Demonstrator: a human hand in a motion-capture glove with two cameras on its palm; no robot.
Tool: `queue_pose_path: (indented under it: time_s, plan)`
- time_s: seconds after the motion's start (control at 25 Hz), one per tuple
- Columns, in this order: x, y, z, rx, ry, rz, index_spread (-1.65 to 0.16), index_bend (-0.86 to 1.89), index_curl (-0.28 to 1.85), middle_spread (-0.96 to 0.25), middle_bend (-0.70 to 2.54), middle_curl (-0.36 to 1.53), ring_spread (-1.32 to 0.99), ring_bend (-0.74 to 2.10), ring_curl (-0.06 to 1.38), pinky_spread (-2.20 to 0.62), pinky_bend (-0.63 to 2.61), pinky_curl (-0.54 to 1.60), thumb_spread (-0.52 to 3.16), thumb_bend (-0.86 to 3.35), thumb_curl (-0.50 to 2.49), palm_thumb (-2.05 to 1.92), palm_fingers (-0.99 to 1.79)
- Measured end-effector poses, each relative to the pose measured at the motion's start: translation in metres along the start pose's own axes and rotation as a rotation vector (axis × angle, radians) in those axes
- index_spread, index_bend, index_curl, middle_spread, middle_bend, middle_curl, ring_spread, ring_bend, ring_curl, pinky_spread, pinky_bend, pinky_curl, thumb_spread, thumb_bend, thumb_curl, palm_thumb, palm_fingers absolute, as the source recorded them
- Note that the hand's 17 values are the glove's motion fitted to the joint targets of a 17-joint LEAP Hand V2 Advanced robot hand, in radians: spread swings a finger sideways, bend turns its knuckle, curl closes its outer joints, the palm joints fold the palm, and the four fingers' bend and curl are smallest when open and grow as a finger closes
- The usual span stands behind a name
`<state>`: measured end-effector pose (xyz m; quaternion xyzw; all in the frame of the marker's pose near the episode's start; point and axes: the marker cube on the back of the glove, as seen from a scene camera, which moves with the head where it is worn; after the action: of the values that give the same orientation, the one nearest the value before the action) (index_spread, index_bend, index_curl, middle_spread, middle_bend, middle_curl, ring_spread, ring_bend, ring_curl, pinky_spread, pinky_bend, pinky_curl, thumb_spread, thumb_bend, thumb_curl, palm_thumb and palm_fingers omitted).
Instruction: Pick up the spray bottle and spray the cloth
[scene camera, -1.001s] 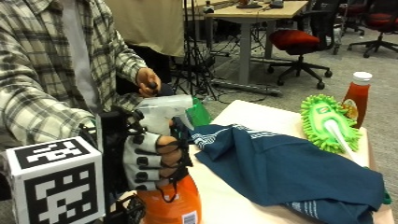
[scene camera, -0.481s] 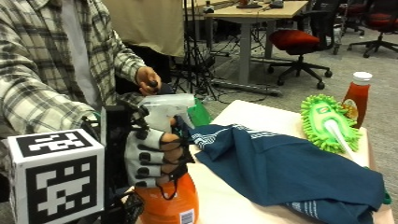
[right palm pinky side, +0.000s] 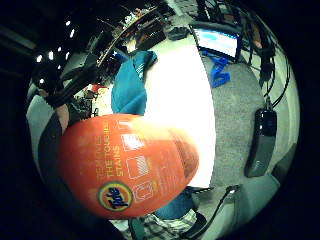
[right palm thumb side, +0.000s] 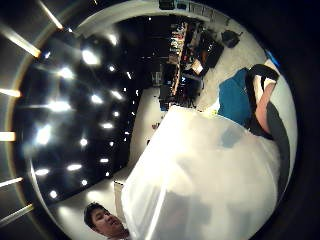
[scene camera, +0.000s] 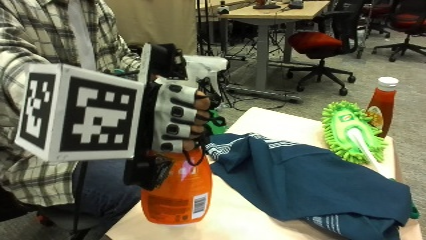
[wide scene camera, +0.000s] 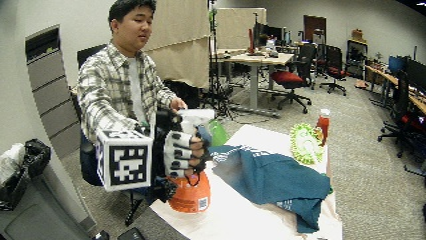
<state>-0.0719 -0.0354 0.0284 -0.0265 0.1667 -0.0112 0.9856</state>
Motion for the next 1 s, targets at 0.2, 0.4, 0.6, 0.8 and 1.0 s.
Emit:
queue_pose_path:
  time_s: [0.2,0.4,0.6,0.8,1.0]
  plan:
    - [-0.026,-0.007,0.011,-0.077,0.101,-0.023,-0.26,0.43,0.56,-0.16,0.58,0.53,-0.23,0.56,0.47,-0.12,0.26,0.36,-0.08,-0.02,0.71,1.1,1.31]
    - [-0.046,-0.014,0.026,-0.162,0.189,-0.02,-0.26,0.43,0.56,-0.16,0.58,0.53,-0.23,0.56,0.48,-0.12,0.27,0.37,-0.11,-0.02,0.72,1.09,1.31]
    - [-0.057,-0.016,0.047,-0.269,0.274,-0.005,-0.26,0.43,0.57,-0.16,0.59,0.53,-0.23,0.56,0.48,-0.12,0.27,0.37,-0.12,-0.02,0.72,1.09,1.31]
    - [-0.066,-0.022,0.069,-0.336,0.37,-0.004,-0.26,0.43,0.58,-0.16,0.59,0.53,-0.23,0.56,0.48,-0.12,0.27,0.38,-0.14,-0.02,0.72,1.09,1.31]
    - [-0.071,-0.028,0.088,-0.389,0.486,0.015,-0.26,0.43,0.58,-0.16,0.59,0.53,-0.23,0.57,0.48,-0.12,0.27,0.38,-0.15,-0.02,0.72,1.09,1.31]
